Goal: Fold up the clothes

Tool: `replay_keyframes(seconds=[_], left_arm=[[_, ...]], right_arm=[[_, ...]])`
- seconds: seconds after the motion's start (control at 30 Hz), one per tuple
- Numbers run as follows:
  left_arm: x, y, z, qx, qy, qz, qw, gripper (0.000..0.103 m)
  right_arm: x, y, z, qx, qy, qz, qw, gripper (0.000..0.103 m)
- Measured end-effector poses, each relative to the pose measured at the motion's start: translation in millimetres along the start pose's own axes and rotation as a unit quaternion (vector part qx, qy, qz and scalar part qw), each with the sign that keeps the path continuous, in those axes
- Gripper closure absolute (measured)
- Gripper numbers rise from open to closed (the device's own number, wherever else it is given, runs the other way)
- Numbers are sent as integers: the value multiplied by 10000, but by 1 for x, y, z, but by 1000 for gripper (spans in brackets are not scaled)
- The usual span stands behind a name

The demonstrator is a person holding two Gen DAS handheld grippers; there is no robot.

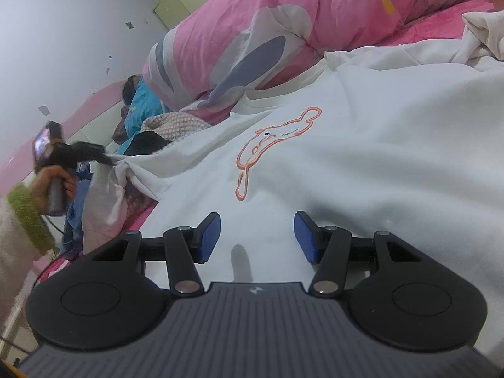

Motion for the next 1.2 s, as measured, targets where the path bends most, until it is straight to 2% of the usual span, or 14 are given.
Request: replay_keyframes(seconds=[0.17, 0.3, 0.37, 0.43, 0.5, 0.6, 0.63, 0.73, 0.77, 0.87, 0.93, 1.03, 1.13, 1.2], left_arm=[[13, 72, -1, 554, -171, -308, 9978, 20], [17, 89, -2, 798, -362, -423, 9953, 15], [10, 78, -1, 854, -288, -228, 9957, 15], [4, 48, 7, 1131, 206, 503, 9921, 15], [1, 11, 23, 1475, 975, 1390, 9744, 19], [6, -22, 60, 1703, 2392, 1879, 9373, 22], [7, -28, 71, 1699, 2663, 1918, 9292, 22], [12, -33, 91, 1552, 2960, 1871, 9237, 22], [14, -30, 92, 1512, 2913, 1800, 9273, 22], [16, -7, 78, 1569, 2250, 1485, 9501, 22], [28, 15, 48, 1956, 1509, 1374, 9592, 20], [70, 33, -13, 2641, 397, 1624, 9499, 19], [119, 25, -69, 2850, -374, 2054, 9355, 20], [142, 4, -97, 2820, -577, 2233, 9313, 28]], right_arm=[[1, 1, 0, -32, -29, -19, 10000, 51], [1, 1, 0, -34, -30, -26, 10000, 51], [1, 1, -1, -35, -29, -32, 10000, 51], [1, 1, -1, -39, -32, -37, 10000, 51], [1, 1, -1, -51, -46, -44, 10000, 51], [0, 1, -1, -73, -66, -49, 9999, 51], [0, 1, -2, -79, -69, -49, 9999, 51], [0, 1, -2, -91, -71, -49, 9999, 51], [0, 1, -3, -94, -72, -48, 9999, 51], [0, 1, -3, -99, -68, -46, 9999, 51], [-1, 1, -3, -99, -65, -45, 9999, 51], [0, 1, -3, -93, -62, -48, 9999, 51], [0, 0, -2, -87, -48, -43, 9999, 50], [0, 1, -2, -87, -44, -46, 9999, 50]])
Point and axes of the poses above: each gripper's, at about its wrist camera, not at the fingertips, and y roughly against the way its jaws point, z to its left, x to its underside, the point moved 8 cm from there along -y, roughly the way its jaws point, and after that the axes turned 14 degrees about z, right-handed, at the moved point
